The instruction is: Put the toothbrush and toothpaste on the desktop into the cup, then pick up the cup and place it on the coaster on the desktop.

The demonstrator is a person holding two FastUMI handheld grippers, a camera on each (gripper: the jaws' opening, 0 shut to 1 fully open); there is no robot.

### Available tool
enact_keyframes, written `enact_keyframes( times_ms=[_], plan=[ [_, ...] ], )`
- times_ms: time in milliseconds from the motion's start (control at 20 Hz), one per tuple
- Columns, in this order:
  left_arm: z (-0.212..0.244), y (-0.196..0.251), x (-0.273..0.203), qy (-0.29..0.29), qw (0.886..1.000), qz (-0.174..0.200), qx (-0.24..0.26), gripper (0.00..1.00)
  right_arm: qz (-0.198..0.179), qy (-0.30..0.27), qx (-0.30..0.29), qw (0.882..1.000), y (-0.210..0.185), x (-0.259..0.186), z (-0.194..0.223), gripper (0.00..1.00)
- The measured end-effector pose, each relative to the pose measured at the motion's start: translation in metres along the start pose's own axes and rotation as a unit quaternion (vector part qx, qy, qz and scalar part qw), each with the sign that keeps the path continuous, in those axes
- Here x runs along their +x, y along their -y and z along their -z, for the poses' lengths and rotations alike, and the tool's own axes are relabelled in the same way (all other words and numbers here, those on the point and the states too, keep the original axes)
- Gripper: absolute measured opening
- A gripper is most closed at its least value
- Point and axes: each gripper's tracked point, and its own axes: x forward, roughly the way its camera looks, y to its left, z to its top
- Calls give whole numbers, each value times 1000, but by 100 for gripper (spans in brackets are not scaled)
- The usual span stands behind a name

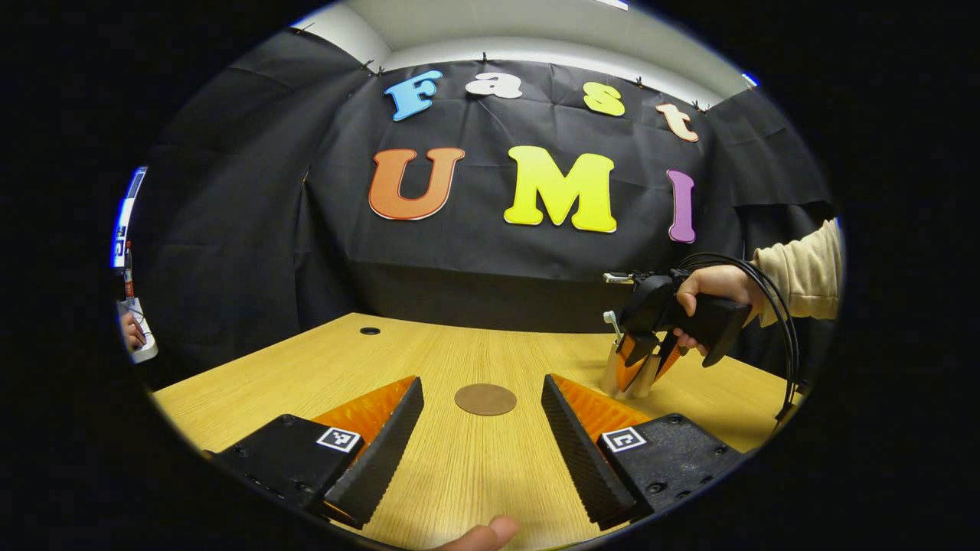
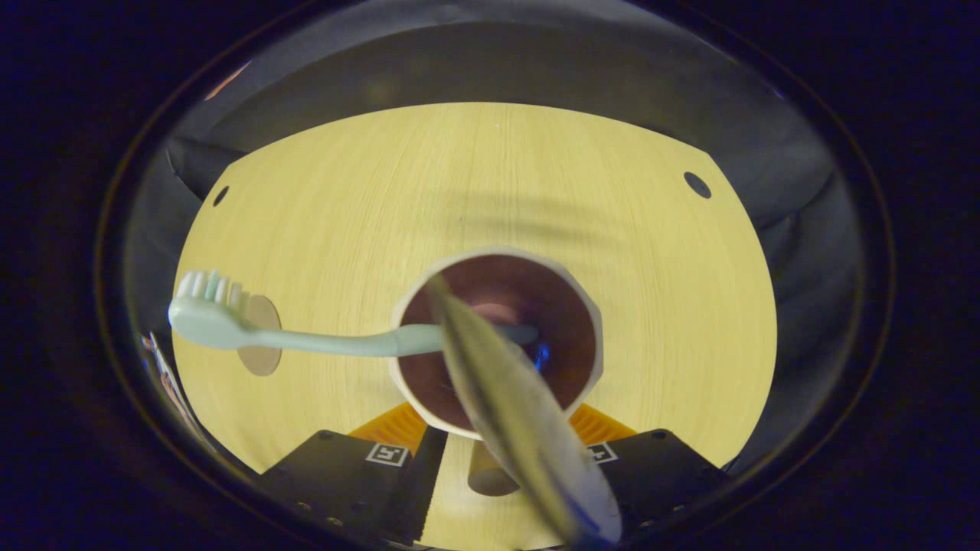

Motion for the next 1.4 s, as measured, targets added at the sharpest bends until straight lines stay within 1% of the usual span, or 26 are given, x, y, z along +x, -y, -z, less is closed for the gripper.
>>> enact_keyframes(
  times_ms=[150,200,250,400,450,500,700,750,800,850,1100,1200,1400],
  plan=[
    [1,1,-2,-1,1000,2,-2,98,2,-7,6,1000,2,-1,8,56],
    [3,0,-2,-2,1000,2,-4,98,2,-6,6,1000,1,-3,9,49],
    [4,-2,-2,-5,1000,1,-4,98,4,-4,5,1000,0,-2,9,27],
    [10,-3,-3,-15,1000,-1,-10,98,7,3,12,1000,0,-2,8,27],
    [12,-3,-3,-17,1000,-1,-12,98,5,5,11,1000,1,-1,4,27],
    [12,-2,-5,-16,1000,0,-13,98,5,7,7,1000,0,-2,8,29],
    [10,-1,-7,-15,1000,3,-12,98,10,25,1,1000,1,1,7,27],
    [9,0,-8,-13,1000,5,-11,98,7,25,3,1000,0,0,7,25],
    [8,0,-8,-11,1000,6,-8,98,-2,25,12,1000,-1,1,7,26],
    [7,0,-9,-9,1000,7,-5,98,-4,21,9,1000,-1,1,8,26],
    [8,-1,-17,-7,1000,15,-7,98,-12,52,14,998,-3,4,-2,25],
    [8,-8,-21,-3,1000,8,-4,98,-15,59,4,998,-3,4,-5,25],
    [8,-25,-33,-1,1000,-2,5,98,-32,56,-34,997,-5,7,-6,24]
  ],
)
